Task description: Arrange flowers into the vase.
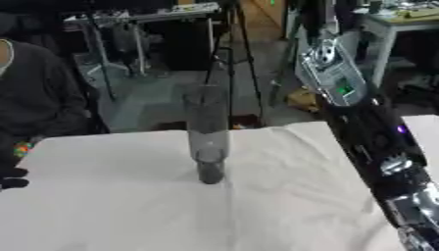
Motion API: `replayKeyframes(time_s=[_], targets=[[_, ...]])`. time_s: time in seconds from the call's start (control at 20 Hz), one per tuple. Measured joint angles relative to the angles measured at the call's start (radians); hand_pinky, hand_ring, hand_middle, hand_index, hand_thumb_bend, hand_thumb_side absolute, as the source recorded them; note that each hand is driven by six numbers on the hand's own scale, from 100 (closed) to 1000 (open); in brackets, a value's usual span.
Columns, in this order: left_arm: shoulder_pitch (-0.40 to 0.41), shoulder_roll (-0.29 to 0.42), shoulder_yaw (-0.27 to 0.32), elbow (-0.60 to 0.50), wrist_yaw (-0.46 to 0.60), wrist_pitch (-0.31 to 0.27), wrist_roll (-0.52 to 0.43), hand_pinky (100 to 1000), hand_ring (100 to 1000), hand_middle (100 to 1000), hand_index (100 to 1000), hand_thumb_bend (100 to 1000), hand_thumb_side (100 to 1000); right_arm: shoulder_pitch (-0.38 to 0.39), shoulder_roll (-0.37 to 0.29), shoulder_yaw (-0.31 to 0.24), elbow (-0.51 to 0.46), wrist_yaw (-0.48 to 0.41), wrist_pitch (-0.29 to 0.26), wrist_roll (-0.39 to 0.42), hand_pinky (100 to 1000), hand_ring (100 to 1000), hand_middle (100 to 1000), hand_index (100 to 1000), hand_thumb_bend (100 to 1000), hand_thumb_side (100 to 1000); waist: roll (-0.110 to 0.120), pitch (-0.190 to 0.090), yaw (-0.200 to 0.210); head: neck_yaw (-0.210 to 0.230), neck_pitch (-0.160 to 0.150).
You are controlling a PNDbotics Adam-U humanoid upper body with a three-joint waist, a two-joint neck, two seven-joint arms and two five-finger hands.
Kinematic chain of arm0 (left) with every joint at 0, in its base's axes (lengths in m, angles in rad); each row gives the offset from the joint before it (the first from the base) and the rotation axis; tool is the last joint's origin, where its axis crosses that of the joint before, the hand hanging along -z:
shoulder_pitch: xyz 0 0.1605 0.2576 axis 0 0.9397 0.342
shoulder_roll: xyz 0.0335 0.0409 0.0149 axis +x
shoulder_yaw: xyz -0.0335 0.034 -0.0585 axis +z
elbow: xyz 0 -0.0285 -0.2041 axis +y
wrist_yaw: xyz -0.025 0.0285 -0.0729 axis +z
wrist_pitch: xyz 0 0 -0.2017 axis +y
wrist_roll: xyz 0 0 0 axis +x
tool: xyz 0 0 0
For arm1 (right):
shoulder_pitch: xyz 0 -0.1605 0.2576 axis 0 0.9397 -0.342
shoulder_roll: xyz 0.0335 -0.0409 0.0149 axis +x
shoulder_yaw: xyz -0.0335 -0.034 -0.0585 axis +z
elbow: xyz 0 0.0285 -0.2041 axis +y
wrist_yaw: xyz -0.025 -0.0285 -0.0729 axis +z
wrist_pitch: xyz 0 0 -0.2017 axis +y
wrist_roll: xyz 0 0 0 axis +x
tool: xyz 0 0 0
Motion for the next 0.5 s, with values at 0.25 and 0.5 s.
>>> replayKeyframes(time_s=[0.25, 0.5], targets=[[-0.002, -0.008, -0.011, 0.0, 0.005, 0.004, -0.013, 614, 610, 614, 721, 427, 952, 0.001, -0.005, 0.003, 0.0, 0.073, -0.048, -0.06, 100, 100, 100, 230, 100, 967, 0.012, 0.0, 0.016, -0.029, -0.01], [-0.002, -0.008, -0.012, 0.0, 0.008, 0.006, -0.016, 612, 609, 614, 721, 427, 955, 0.005, -0.02, 0.027, 0.002, 0.154, -0.094, -0.043, 100, 100, 100, 231, 100, 954, 0.014, 0.0, 0.007, -0.046, -0.016]])
